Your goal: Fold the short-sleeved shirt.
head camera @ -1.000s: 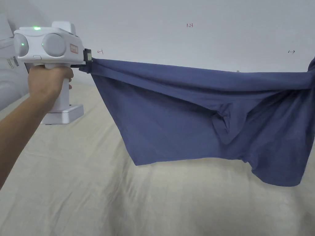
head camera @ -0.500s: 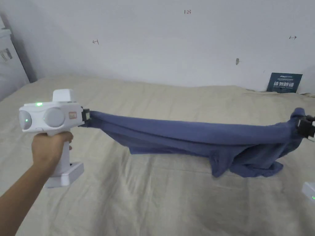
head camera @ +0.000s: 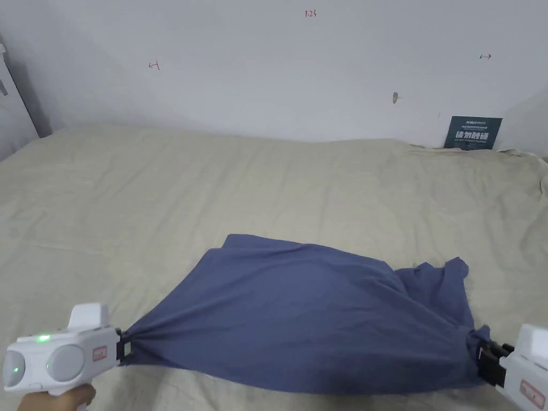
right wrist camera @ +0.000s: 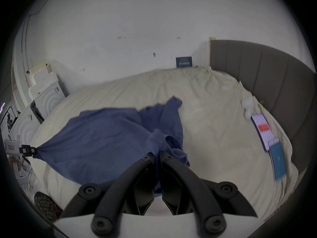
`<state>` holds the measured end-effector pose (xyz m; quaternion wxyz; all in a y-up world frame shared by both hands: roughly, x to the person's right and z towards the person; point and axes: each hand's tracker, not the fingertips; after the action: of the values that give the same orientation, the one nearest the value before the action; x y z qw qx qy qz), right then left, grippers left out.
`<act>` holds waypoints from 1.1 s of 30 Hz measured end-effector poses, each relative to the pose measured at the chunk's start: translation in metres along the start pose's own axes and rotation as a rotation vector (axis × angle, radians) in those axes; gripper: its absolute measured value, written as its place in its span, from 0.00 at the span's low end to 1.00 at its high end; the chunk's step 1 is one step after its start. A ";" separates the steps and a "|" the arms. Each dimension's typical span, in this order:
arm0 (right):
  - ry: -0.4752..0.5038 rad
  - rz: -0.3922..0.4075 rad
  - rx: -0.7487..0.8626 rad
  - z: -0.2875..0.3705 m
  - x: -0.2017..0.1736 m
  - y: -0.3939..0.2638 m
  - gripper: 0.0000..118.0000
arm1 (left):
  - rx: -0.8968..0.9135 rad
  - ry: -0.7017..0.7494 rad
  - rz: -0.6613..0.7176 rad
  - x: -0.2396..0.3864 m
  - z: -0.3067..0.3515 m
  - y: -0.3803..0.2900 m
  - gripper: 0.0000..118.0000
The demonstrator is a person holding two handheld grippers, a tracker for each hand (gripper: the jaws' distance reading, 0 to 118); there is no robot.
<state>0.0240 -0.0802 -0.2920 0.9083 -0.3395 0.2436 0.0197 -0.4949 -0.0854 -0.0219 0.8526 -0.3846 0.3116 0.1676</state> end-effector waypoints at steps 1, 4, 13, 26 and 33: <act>-0.005 0.005 -0.018 0.004 0.000 -0.010 0.02 | -0.007 0.010 -0.008 -0.002 0.002 -0.011 0.00; -0.016 0.010 -0.043 0.015 0.008 -0.033 0.02 | -0.030 0.022 -0.009 -0.015 0.005 -0.036 0.00; -0.042 -0.004 -0.089 0.058 0.022 -0.079 0.02 | -0.080 0.036 -0.010 -0.034 0.043 -0.080 0.00; -0.113 -0.008 -0.329 0.013 0.017 -0.101 0.00 | -0.220 0.104 -0.018 -0.023 -0.010 -0.098 0.00; -0.124 0.041 -0.292 0.029 0.003 -0.087 0.69 | -0.224 0.134 -0.022 -0.006 0.011 -0.080 0.89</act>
<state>0.0565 -0.1296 -0.2214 0.8619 -0.4613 0.1886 0.0942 -0.4529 -0.1288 0.0323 0.7833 -0.4912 0.3429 0.1659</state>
